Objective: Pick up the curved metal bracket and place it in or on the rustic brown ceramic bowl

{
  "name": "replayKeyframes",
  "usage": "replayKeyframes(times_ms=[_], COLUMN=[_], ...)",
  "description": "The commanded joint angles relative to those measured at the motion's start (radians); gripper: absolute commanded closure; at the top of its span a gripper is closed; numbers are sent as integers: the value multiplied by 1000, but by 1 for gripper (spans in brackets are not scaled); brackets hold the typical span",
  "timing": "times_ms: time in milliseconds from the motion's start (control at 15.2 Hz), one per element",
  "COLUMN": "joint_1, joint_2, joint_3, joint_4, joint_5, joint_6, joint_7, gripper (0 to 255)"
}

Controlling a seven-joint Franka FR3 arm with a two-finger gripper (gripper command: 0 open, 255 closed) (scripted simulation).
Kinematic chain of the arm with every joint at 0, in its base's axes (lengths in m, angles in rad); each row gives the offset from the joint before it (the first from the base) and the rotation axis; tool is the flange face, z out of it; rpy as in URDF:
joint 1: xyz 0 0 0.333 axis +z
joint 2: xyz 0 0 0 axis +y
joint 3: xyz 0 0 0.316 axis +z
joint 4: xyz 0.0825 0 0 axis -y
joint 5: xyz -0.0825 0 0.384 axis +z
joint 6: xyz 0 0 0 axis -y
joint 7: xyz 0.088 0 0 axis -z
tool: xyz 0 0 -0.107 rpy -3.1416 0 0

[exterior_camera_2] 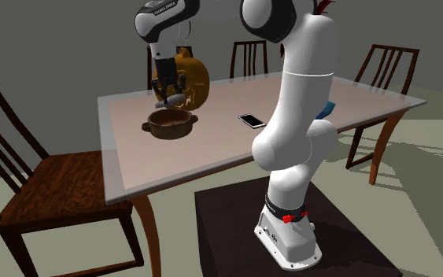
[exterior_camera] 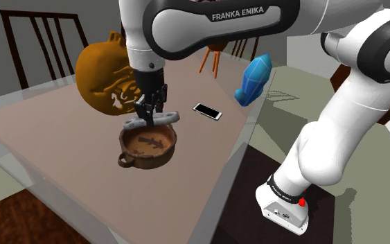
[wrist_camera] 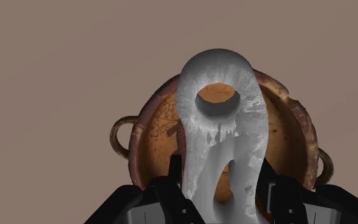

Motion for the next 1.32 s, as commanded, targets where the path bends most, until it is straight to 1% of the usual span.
replayKeyframes(times_ms=[0, 660, 1188, 1254], joint_1=[0, 3, 3, 3], joint_2=[12, 47, 47, 47], joint_3=[0, 0, 0, 0], joint_4=[-9, -110, -110, -111], joint_5=[-5, -18, -18, -18], joint_6=[21, 154, 154, 155], joint_7=[2, 9, 9, 9], gripper=[255, 255, 255, 0])
